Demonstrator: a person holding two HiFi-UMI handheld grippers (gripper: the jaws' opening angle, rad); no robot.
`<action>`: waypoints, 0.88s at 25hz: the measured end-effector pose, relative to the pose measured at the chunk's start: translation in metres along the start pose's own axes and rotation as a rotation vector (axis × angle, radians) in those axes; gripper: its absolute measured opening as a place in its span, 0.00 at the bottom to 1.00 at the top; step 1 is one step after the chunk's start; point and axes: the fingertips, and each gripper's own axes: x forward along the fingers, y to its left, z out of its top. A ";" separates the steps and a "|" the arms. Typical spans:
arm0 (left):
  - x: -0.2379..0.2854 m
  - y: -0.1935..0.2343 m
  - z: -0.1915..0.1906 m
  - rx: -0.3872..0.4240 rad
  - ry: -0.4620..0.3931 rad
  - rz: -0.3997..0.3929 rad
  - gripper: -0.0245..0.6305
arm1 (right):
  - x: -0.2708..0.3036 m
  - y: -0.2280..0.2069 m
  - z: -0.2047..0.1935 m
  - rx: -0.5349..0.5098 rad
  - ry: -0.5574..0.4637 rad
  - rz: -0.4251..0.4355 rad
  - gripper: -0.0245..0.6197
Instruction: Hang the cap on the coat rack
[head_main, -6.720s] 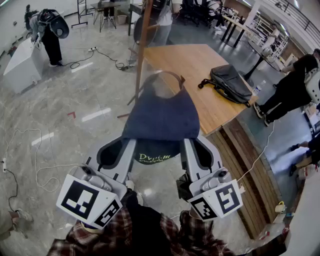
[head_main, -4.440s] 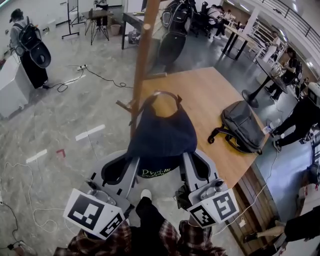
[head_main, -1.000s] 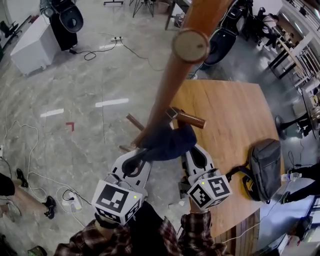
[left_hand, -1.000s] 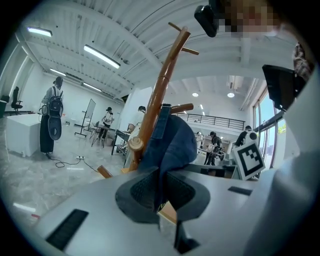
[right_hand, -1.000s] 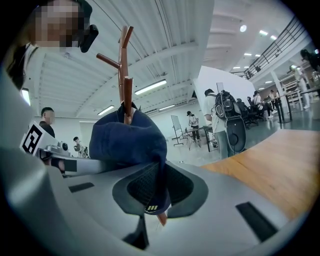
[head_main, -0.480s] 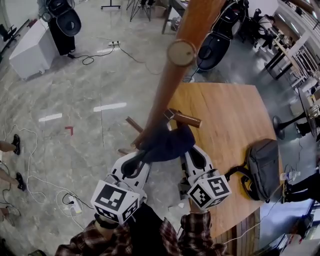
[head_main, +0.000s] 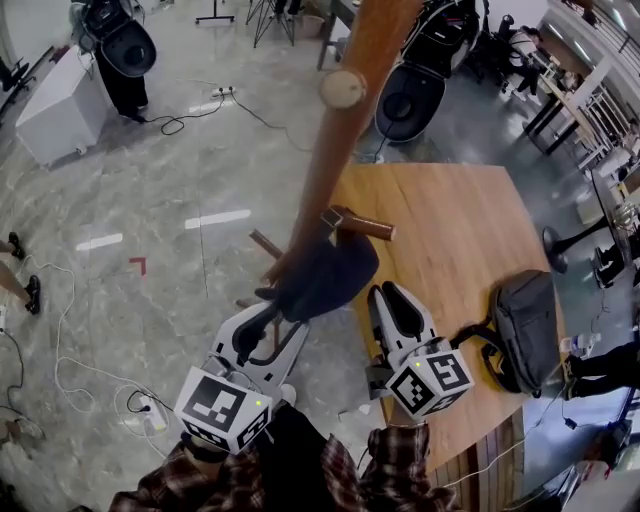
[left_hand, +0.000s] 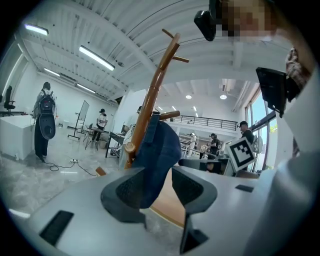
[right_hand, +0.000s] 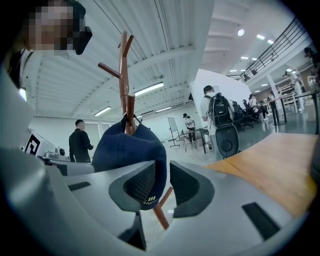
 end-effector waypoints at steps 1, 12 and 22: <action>-0.002 0.000 0.000 0.001 0.002 0.001 0.26 | -0.002 0.000 0.001 -0.001 0.000 -0.004 0.16; -0.022 -0.021 0.041 0.051 -0.062 -0.069 0.26 | -0.025 0.039 0.031 -0.069 -0.037 0.033 0.16; -0.029 -0.069 0.105 0.146 -0.147 -0.193 0.26 | -0.055 0.110 0.093 -0.175 -0.171 0.127 0.16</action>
